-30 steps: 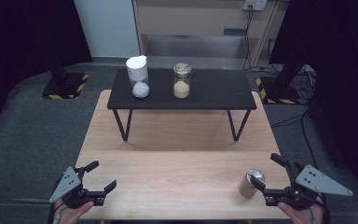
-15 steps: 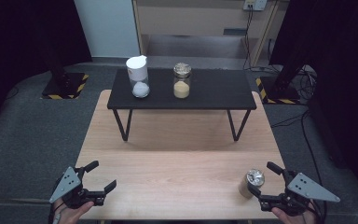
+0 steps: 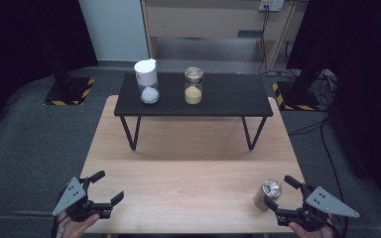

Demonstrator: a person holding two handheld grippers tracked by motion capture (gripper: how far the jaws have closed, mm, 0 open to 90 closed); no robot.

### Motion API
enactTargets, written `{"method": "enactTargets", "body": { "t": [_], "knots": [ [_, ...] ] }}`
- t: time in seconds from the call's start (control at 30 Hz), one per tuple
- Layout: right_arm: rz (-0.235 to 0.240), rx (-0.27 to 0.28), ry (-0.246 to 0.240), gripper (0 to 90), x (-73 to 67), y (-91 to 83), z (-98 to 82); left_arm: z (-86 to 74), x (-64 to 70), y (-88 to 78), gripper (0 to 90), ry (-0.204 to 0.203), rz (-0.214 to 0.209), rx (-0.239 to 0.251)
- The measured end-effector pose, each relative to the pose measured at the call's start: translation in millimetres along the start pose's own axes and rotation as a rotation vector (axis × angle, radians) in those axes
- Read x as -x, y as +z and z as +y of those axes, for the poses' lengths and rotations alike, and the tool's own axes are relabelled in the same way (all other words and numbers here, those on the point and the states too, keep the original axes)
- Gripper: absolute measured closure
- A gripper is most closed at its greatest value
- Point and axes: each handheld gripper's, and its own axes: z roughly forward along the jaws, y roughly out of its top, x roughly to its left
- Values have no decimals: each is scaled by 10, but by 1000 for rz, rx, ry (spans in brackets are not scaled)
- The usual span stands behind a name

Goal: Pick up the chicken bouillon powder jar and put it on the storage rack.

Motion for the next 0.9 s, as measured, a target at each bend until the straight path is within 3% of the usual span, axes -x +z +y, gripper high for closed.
{"method": "enactTargets", "body": {
  "t": [0.43,0.73,0.9],
  "knots": [
    [1,1,-4,74,-13,27,-81,0,-1,-4,24,3,-5,2],
    [-2,12,-42,74,-43,33,-112,-3,-7,-1,23,5,-14,4],
    [-1,10,-32,72,-36,34,-113,-8,-11,-8,23,-2,-10,6]
  ]
}}
